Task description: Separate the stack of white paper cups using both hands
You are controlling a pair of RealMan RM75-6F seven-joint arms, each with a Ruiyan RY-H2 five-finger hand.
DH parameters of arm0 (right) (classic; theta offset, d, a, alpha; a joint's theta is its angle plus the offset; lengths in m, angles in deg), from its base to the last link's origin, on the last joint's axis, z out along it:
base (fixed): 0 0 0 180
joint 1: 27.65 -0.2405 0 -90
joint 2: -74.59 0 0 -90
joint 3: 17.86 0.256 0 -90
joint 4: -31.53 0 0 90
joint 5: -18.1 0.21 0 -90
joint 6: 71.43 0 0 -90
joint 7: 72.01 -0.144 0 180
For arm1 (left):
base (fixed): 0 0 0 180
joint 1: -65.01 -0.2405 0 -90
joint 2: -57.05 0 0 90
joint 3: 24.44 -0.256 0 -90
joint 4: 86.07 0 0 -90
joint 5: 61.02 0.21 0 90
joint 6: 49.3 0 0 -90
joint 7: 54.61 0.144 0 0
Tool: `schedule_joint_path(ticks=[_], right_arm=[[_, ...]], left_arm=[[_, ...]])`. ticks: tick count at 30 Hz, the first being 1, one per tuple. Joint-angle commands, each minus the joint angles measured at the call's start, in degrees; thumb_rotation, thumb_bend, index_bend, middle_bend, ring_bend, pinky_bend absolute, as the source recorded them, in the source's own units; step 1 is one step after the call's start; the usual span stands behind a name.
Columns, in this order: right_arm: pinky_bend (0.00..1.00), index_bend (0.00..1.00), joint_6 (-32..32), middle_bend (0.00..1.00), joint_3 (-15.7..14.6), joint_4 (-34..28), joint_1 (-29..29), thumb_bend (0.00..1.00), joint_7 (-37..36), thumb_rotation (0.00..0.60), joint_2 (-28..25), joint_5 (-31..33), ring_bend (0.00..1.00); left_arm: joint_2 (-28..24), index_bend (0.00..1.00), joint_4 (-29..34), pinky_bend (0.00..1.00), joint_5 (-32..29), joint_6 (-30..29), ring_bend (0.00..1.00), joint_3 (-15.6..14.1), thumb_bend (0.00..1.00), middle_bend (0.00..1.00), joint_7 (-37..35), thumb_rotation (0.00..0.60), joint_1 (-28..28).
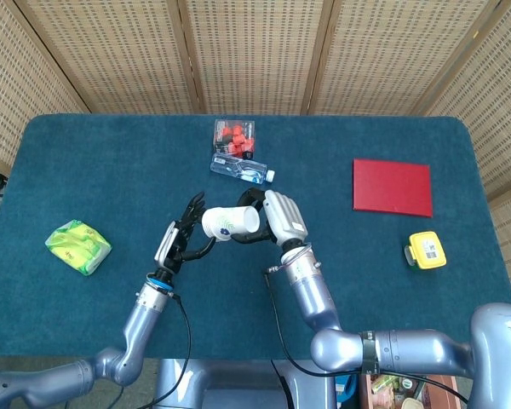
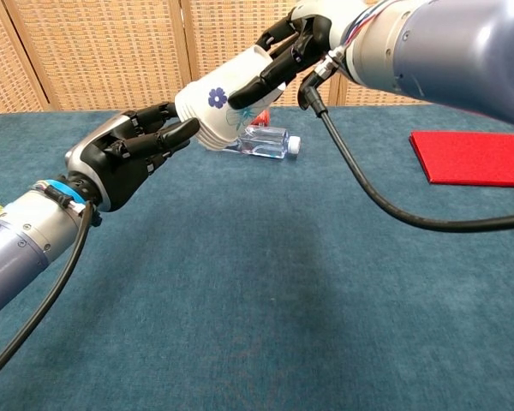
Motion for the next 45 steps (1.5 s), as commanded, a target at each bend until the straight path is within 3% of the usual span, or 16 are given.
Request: schedule_joint_path(ticks=[1, 11, 34, 45], right_arm=[[0.73, 0.78, -0.08, 0.64, -0.09, 0.05, 0.0, 0.16, 0.02, 0.6, 0.0, 0.0, 0.5], [0.73, 0.78, -0.49, 0.64, -0.37, 0.11, 0.22, 0.16, -0.08, 0.6, -0.26, -0.05, 0.5], [0.73, 0.78, 0.19, 0.64, -0.49, -1.23, 3.15, 0.17, -0.64, 0.6, -4.9, -0.78, 0.5], [0.73, 0.78, 0.45, 0.64, -2.6, -2.86, 6.84, 0.17, -1.63, 0.6, -8.84, -2.15, 0.5]], left_arm=[[0.03, 0.61, -0.06, 0.0, 0.07, 0.05, 0.0, -0.02, 0.36, 0.03, -0.1, 0.6, 0.06], [0.1, 0.7, 0.03, 0.0, -0.38, 0.0, 0.0, 0.2, 0.36, 0.04, 0.48, 0.6, 0.01], [-3.77, 0.71, 1.06, 0.0, -0.67, -1.75, 0.0, -0.41, 0.36, 0.04, 3.8, 0.6, -2.59], [-8.22, 0.72, 4.16, 0.0, -1.08, -2.12, 0.0, -0.17, 0.36, 0.05, 10.6, 0.6, -3.19]])
